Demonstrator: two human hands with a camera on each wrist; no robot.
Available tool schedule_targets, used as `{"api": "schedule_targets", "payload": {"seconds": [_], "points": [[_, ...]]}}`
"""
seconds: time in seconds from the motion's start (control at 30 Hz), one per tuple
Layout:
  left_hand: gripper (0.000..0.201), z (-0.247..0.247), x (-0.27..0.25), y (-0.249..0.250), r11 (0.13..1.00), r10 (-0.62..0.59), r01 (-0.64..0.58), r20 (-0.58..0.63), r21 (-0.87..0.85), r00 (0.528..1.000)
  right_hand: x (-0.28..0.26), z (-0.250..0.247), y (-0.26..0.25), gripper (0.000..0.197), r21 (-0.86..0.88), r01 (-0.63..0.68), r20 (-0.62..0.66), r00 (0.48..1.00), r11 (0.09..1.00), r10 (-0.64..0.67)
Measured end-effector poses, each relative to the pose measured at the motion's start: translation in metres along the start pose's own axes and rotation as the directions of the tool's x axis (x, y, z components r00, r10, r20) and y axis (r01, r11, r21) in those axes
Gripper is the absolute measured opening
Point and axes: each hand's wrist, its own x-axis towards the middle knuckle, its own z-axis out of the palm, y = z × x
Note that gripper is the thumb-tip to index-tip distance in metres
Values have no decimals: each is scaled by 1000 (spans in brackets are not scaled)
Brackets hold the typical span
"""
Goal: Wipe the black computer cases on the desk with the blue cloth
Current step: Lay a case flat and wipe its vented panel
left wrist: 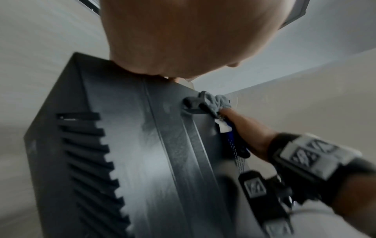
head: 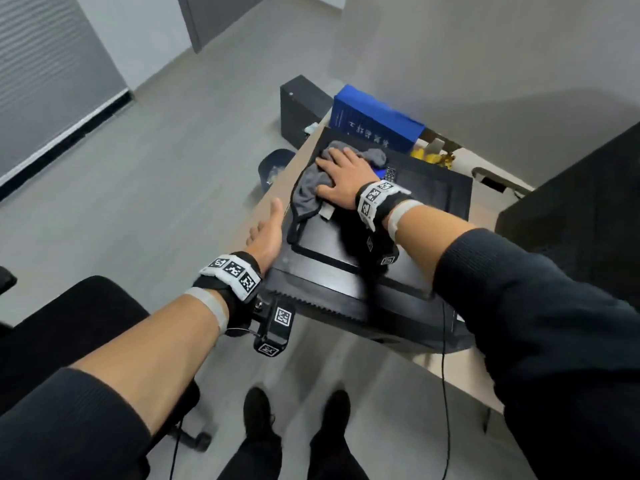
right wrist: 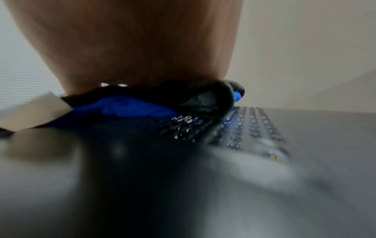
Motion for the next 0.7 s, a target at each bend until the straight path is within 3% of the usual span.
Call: {"api": "schedule_targets", "payload": {"seconds": [0.1, 0.17, 0.33, 0.4, 0.47, 0.53, 0.63, 0.7], "points": [[124, 4, -6, 6, 998, 45, -44, -19, 40, 999, 30, -14, 14, 78, 51, -148, 66, 987, 988, 144], [122, 0, 17, -1, 1000, -3, 3, 30, 8, 1000, 32, -16, 10, 79, 37, -177, 120, 978, 984, 171], [123, -13, 93, -41, 997, -18, 25, 99, -70, 995, -29, 2, -20, 71, 31, -48, 110, 993, 998, 45], [127, -22, 121, -57, 969, -50, 73, 103, -236, 993, -60, 13, -45, 71, 17, 39, 112, 993, 999, -40], [123, -25, 83, -35, 943, -32, 65, 105, -325, 994, -92, 24, -71, 74, 0, 128, 122, 984, 992, -127], [98, -10, -27, 23, 950, -28, 56, 94, -306, 995, -122, 36, -92, 75, -43, 224, 111, 970, 974, -219], [64, -3, -50, 33, 982, 40, -51, -64, -179, 997, -154, 50, -96, 72, -72, 340, 104, 937, 938, -332], [83, 1, -39, 33, 989, 113, -95, -164, 114, 980, -173, 54, -79, 70, -67, 387, 91, 920, 920, -380]]}}
